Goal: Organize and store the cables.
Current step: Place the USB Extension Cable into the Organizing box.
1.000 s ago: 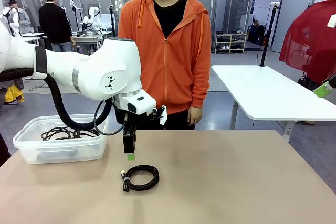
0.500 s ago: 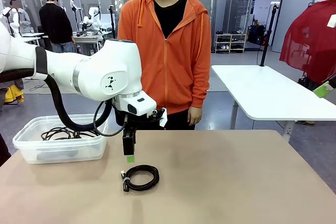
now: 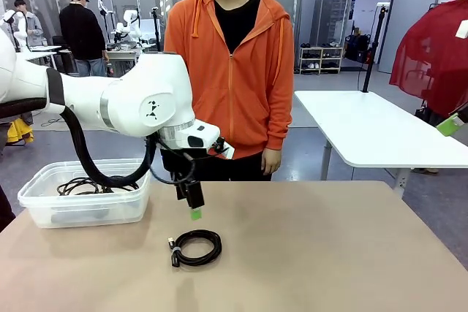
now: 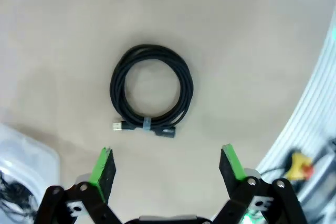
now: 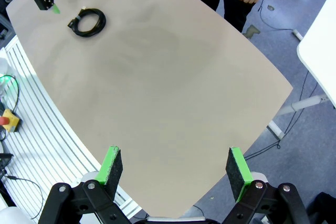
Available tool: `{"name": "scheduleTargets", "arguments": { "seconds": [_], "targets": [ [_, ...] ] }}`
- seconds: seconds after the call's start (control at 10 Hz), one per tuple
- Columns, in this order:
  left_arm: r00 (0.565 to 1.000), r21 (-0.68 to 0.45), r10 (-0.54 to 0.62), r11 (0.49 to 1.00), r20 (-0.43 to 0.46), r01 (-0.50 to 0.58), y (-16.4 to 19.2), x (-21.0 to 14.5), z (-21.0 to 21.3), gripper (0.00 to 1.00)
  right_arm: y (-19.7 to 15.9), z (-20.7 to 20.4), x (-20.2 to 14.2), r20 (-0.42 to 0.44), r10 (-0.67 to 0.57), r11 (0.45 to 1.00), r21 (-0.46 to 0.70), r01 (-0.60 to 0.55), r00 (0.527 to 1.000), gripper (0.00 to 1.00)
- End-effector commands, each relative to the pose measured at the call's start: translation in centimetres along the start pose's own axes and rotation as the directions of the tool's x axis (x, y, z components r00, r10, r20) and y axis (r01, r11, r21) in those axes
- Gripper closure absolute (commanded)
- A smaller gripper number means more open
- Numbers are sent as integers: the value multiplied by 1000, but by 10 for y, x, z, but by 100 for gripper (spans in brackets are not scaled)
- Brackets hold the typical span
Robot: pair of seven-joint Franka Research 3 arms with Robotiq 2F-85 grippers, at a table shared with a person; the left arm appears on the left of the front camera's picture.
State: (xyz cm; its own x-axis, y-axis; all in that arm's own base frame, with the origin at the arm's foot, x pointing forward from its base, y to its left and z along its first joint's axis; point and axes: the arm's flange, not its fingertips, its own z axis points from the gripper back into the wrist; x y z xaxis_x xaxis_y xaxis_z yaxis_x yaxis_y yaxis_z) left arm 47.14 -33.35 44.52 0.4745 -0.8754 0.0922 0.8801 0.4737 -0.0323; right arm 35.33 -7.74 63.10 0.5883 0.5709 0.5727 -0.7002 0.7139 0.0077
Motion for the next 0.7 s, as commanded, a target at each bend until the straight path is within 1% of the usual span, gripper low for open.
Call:
{"name": "scheduleTargets", "arguments": {
  "seconds": [0.0,0.1,0.2,0.3,0.4,0.5,0.6],
  "targets": [
    [932,79,335,934,138,-348,-31,-4,-8,0,1,1,-1,-8,4,1000,-1,-4,1000,0],
    [901,106,428,895,75,-434,-39,-11,-16,0,1,1,-1,-8,4,1000,-1,-4,1000,0],
    [848,122,524,840,75,-529,-44,-14,-19,0,1,1,-1,-8,4,1000,-1,-4,1000,0],
    [788,172,611,771,72,-613,-52,-18,-22,0,1,1,-1,-8,4,1000,-1,-4,1000,0],
    [726,221,688,705,23,-674,-58,-20,-24,0,1,1,-1,-8,4,1000,-1,-4,1000,0],
    [669,226,743,646,34,-729,-64,-24,-24,0,1,1,-1,-8,4,1000,-1,-4,1000,0],
    [630,194,776,613,32,-766,-64,-28,-25,0,1,1,-1,-8,4,1000,-1,-4,1000,0]
  ]
}}
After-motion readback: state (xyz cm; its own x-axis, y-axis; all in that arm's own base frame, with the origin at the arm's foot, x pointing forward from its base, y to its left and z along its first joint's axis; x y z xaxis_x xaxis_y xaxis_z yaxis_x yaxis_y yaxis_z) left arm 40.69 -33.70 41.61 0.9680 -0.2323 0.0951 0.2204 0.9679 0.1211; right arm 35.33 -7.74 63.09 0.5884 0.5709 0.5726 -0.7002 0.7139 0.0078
